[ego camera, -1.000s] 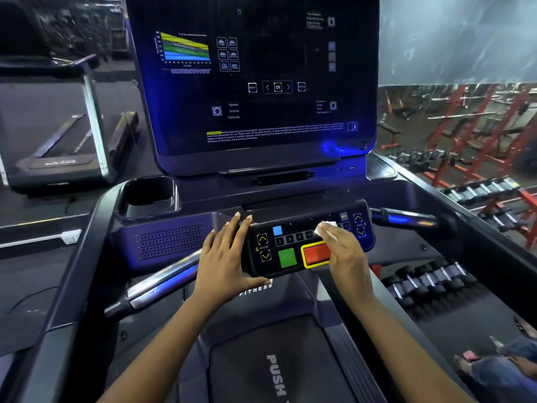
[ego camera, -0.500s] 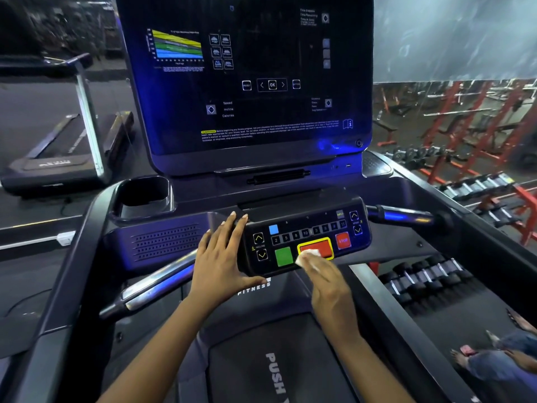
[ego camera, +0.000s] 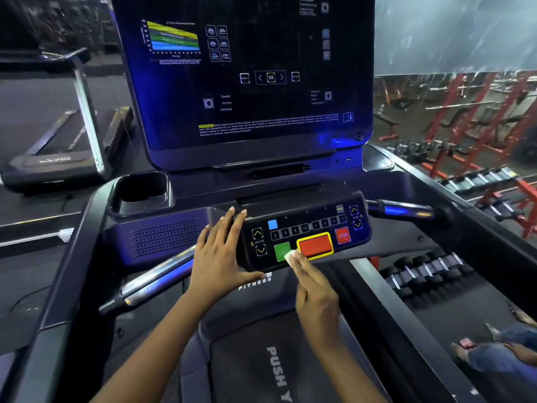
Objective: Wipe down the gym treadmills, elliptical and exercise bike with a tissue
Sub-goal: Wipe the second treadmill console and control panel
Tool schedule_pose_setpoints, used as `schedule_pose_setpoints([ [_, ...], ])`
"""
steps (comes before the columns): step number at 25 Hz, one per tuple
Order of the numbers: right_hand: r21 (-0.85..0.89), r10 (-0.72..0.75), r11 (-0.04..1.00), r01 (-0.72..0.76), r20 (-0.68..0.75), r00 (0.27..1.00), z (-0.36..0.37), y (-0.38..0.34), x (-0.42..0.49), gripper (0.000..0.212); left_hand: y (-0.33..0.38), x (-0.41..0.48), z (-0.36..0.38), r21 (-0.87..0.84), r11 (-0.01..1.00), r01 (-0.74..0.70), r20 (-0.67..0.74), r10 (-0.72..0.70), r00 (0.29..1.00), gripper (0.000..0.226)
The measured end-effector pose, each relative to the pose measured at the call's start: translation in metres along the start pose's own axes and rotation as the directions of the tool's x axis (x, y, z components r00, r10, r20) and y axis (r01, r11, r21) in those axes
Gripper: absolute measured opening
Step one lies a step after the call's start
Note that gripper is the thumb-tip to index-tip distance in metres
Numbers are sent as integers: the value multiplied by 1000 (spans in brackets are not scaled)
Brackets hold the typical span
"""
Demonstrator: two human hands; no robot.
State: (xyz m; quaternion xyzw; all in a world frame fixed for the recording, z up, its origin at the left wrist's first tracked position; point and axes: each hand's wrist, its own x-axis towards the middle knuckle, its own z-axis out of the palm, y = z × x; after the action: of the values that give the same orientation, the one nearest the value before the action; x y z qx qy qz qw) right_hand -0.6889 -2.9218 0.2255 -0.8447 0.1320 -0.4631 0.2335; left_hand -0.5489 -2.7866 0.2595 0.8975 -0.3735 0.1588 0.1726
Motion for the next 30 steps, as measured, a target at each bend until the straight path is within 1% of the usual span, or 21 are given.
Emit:
schedule_pose_setpoints([
  [1,-9,0,1000,-1,-28,1000,-4,5,8,34,0,0,0,-3,1000,-2,-2,2,1000,120],
  [3,-54,55,997,-59,-83,995,-11,25,29,33,-1,0,-1,-12,1000,-3,0,3,1000,119],
  [4,-93,84,991,-92,-84,993,-12,35,37,33,-1,0,-1,-13,1000,-3,0,3,1000,119],
  [6,-184,111,976,-116,-39,993,-9,41,39,41,0,0,0,-4,1000,-4,-6,4,1000,119],
  [8,-244,72,967,-67,10,997,-3,37,28,46,-1,0,0,-2,1000,-4,-11,4,1000,119],
  [9,-247,34,969,-24,37,999,0,32,21,49,0,1,0,-5,1000,-4,-10,4,1000,120],
  [11,-197,-77,976,96,104,992,6,18,6,48,0,0,0,-10,1000,-3,-12,3,1000,120],
  [13,-120,-148,979,163,130,980,6,5,4,41,0,-1,0,-4,1000,-1,-16,1,1000,120],
  [14,-91,-140,985,150,105,985,4,4,12,38,1,0,-1,-1,1000,0,-14,0,1000,119],
  [15,-72,-96,992,100,57,994,1,7,23,37,1,0,-1,-3,1000,3,-9,-3,1000,119],
  [17,-68,46,996,-50,-56,997,-2,19,51,33,1,0,-2,-13,1000,6,2,-6,1000,119],
  [18,-75,102,991,-108,-79,992,0,24,62,34,1,0,-2,-15,1000,6,1,-6,1000,119],
  [19,-90,127,987,-133,-76,989,4,24,68,37,1,0,-3,-15,1000,4,-3,-4,1000,119],
  [20,-112,119,986,-124,-55,991,12,20,70,43,2,0,-3,-15,1000,3,-6,-3,1000,119],
  [22,-126,45,991,-44,3,999,29,4,61,50,2,1,-2,-19,1000,7,-11,-8,1000,119],
  [24,-88,-78,993,84,67,995,39,-11,45,48,3,1,-3,-21,1000,12,-13,-12,1000,118],
  [26,-53,-175,981,185,159,972,41,-19,26,49,3,0,-3,-23,1000,7,-10,-7,1000,115],
  [28,-17,-269,959,282,241,932,34,-20,8,47,2,-1,-2,-40,999,9,-2,-9,1000,112],
  [30,18,-305,951,310,237,922,22,-14,8,41,2,0,-1,-44,999,13,-2,-13,1000,113],
])
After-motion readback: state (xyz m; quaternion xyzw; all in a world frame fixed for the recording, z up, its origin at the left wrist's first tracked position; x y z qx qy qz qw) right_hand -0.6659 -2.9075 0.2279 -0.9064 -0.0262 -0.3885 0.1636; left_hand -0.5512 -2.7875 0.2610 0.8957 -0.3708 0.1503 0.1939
